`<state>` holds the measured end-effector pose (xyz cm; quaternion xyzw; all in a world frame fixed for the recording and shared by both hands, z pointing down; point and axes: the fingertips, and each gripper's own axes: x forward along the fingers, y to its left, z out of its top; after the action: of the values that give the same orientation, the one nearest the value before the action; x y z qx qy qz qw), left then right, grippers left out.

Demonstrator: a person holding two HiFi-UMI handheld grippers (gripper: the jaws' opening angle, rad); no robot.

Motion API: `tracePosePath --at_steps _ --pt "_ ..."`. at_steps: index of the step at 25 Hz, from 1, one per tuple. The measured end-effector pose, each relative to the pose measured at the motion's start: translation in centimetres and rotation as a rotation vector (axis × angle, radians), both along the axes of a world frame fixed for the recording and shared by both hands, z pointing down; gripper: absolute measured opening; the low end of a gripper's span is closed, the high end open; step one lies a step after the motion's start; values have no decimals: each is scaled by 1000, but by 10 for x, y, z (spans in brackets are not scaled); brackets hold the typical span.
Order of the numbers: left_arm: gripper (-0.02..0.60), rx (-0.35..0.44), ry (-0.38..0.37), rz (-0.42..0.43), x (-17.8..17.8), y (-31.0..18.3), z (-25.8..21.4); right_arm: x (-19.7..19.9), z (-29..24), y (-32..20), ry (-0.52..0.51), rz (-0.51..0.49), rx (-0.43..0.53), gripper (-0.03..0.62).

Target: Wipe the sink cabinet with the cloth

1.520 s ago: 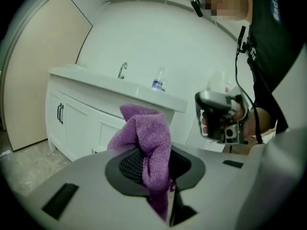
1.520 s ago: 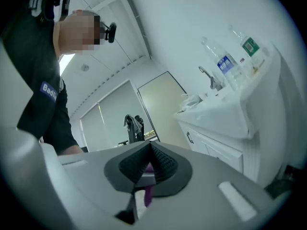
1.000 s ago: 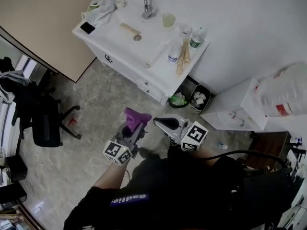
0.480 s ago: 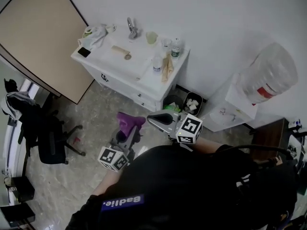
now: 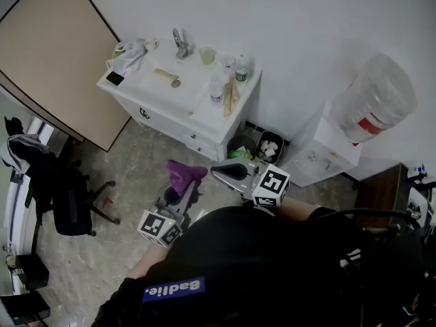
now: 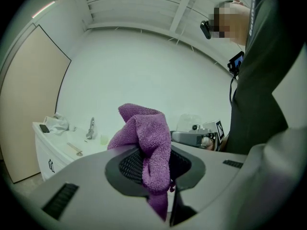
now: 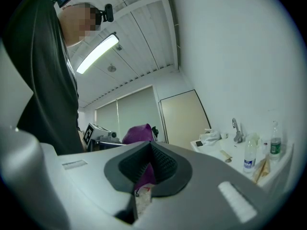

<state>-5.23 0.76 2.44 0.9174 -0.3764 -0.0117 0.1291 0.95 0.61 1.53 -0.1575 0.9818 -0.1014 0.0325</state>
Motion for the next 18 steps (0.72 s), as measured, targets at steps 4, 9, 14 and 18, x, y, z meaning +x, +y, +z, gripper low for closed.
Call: tracePosePath --at_steps 4,9,14,18 --pt "84 5 -10 15 3 2 -1 2 -2 0 2 7 3 -3" --pt "84 3 -14 2 3 3 0 4 -2 -1 -1 14 1 -3" --pt "84 11 -18 3 3 6 6 0 2 1 -5 -8 -5 -3" --pt "84 34 -25 0 3 7 5 -2 3 3 2 -22 -3 -3"
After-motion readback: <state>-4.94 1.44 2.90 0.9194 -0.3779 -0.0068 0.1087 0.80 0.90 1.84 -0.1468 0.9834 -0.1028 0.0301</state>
